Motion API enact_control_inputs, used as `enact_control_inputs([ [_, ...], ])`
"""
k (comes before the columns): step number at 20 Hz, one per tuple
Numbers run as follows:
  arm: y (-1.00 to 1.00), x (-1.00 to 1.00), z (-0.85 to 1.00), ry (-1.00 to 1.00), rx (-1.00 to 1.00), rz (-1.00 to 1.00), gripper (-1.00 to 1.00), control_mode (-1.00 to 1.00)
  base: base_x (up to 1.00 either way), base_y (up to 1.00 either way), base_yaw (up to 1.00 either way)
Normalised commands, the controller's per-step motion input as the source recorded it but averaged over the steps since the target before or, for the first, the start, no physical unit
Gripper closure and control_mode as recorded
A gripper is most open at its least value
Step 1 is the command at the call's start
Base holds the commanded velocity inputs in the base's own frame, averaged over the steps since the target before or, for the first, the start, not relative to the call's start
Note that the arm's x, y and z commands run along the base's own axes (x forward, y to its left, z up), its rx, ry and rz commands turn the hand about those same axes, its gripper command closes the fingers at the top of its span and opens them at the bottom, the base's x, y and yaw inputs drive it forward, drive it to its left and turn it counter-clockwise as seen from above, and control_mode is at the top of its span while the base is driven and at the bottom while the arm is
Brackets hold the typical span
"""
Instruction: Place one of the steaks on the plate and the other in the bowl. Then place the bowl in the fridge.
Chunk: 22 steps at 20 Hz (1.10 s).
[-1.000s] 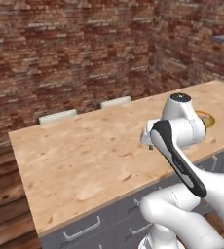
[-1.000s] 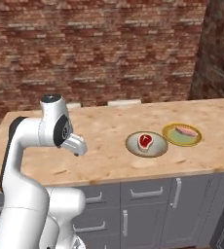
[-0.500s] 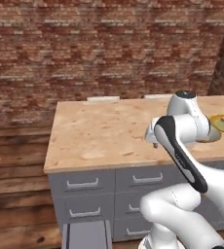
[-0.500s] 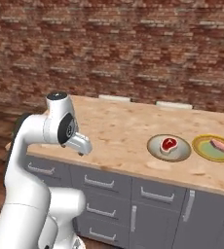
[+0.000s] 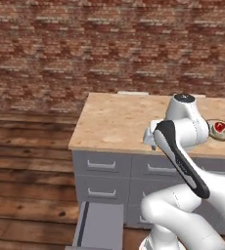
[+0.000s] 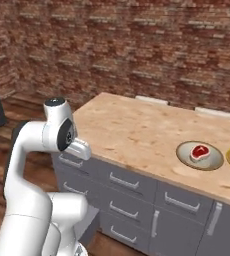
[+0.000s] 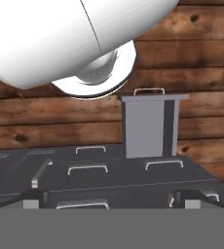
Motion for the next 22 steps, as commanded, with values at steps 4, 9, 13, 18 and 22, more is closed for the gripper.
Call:
enact_control_inputs([
  [4,0.00,0.00,0.00,0.00,0.00,0.00,-1.00,1.00,0.46,0.45,0.24],
  [9,0.00,0.00,0.00,0.00,0.00,0.00,-1.00,1.00,0.81,0.21,0.04],
  [13,0.00,0.00,0.00,0.00,0.00,0.00,-1.00,1.00,0.94,0.03,0.00],
  [18,0.00,0.00,0.00,0.00,0.00,0.00,-1.00,1.00,0.54,0.73,0.00],
  [22,0.00,0.00,0.00,0.00,0.00,0.00,-1.00,1.00,0.03,1.00,0.04],
])
